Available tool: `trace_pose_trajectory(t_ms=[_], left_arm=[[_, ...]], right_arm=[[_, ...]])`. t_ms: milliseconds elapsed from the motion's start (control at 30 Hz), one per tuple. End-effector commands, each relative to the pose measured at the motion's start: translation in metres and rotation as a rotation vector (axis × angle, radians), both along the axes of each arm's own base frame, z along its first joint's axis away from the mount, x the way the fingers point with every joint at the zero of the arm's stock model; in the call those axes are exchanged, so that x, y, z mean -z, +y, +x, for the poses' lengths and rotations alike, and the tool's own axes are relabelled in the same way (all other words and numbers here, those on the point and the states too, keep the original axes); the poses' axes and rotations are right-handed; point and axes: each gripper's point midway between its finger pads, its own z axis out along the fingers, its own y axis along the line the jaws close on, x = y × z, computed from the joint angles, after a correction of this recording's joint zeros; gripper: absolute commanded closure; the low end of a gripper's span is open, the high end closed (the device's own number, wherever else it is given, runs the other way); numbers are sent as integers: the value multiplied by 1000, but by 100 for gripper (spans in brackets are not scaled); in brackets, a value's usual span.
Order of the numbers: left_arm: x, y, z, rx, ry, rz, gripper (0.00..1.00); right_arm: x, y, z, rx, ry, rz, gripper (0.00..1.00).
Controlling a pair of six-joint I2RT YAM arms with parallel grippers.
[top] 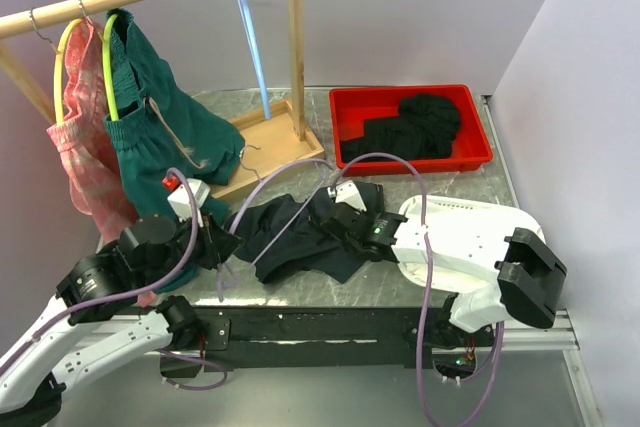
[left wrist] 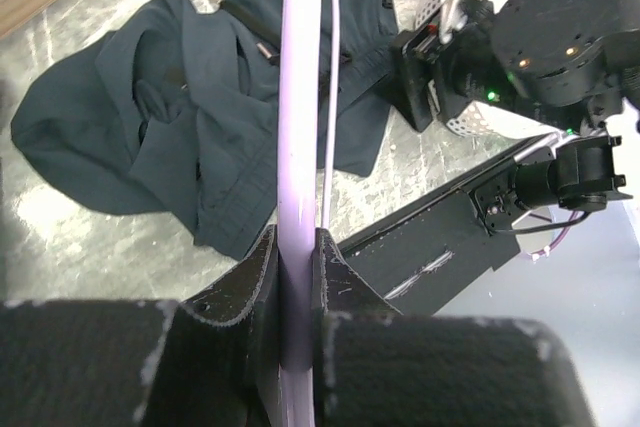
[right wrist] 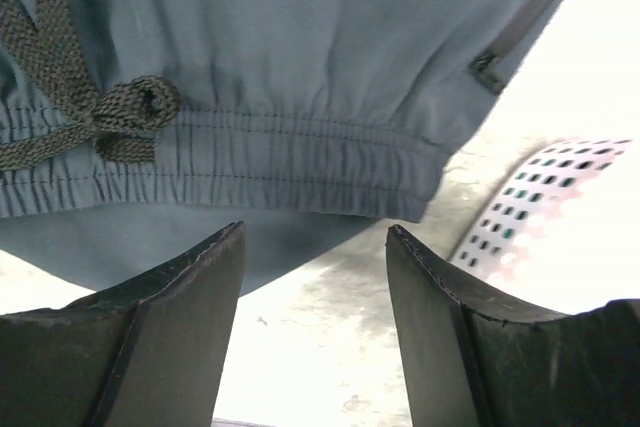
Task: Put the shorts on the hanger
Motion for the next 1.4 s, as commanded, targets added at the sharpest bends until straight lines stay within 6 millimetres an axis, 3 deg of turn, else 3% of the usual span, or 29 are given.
trace_pose_trajectory(t_ms=[0, 100, 333, 500, 733, 833, 1033, 1167, 1367], left_arm=[[-27, 6, 0, -42, -40, -78, 99], [-27, 7, -2, -38, -28, -74, 99], [-34, 9, -5, -29, -27, -68, 99], [-35, 6, -5, -15, -22, -56, 99], [-34, 6, -6, -20, -10, -63, 99], [-35, 8, -7, -26, -8, -71, 99], [-32, 9, -9, -25, 5, -67, 99], [-32, 8, -12, -9, 8, -67, 99], [-24, 5, -19, 30, 44, -43, 99]], right_arm=[[-22, 0, 14, 6, -65, -37, 36], [-14, -3, 14, 9, -39, -88, 46], [-7, 4, 7, -28, 23, -75, 46], [3, 7, 4, -52, 63, -102, 32], [7, 0, 22, 12, 5, -167, 28], [-2, -5, 36, 65, -44, -168, 32], [-27, -1, 62, 118, -127, -91, 57], [-26, 3, 81, 141, -117, -75, 76], [-37, 11, 111, 176, -112, 3, 89]])
